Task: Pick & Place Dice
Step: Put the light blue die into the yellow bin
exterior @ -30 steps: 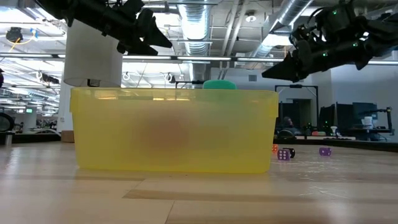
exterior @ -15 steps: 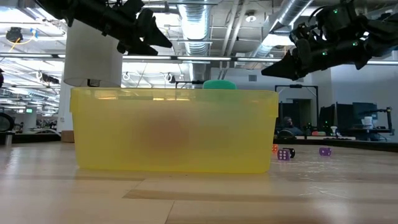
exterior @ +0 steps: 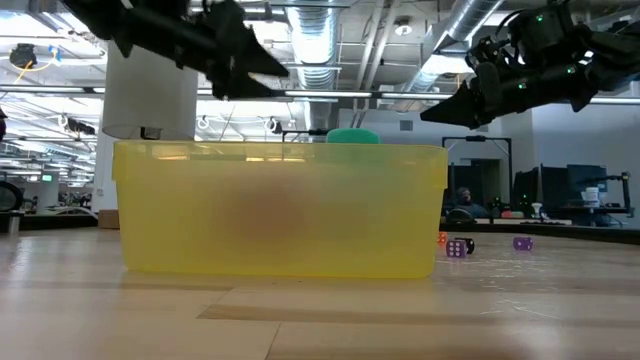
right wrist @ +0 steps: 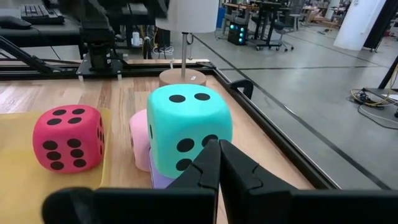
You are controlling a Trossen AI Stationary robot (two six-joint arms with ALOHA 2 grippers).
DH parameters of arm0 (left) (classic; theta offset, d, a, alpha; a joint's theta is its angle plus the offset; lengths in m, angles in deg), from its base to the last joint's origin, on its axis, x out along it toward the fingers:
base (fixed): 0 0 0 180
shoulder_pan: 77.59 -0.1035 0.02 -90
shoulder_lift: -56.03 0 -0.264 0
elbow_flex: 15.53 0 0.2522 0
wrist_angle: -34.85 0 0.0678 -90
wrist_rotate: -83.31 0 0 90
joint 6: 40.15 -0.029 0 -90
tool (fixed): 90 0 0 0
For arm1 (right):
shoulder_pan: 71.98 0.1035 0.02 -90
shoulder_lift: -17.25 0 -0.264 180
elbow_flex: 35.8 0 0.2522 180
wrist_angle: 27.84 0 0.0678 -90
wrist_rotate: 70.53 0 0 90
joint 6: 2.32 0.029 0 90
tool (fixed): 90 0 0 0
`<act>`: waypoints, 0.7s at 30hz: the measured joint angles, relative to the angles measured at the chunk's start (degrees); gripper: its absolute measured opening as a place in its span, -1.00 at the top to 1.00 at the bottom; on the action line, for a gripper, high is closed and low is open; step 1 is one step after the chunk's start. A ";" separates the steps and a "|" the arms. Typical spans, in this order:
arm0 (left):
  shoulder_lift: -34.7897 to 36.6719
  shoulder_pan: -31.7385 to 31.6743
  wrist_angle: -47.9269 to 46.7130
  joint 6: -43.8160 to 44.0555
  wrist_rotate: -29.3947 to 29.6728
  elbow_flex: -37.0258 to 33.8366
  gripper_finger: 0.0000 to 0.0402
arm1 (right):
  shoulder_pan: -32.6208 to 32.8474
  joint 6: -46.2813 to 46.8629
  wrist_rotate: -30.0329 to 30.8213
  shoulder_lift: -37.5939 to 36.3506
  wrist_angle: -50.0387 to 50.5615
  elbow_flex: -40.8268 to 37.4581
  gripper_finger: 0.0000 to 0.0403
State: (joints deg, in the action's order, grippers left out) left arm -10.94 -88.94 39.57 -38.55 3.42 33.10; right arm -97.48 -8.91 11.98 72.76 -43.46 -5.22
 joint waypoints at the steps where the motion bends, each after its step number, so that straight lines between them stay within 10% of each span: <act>1: -1.60 -0.05 1.07 -0.02 0.10 0.00 -0.95 | 0.00 0.00 0.00 0.00 -0.02 0.00 1.00; 21: -11.99 -1.42 16.32 -5.64 -3.63 1.34 -0.95 | -0.02 0.01 -0.02 0.00 0.06 0.00 1.00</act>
State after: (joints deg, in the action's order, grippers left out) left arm -22.93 -90.37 55.88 -44.19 -0.21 34.45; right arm -97.50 -8.89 11.96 72.76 -43.40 -5.22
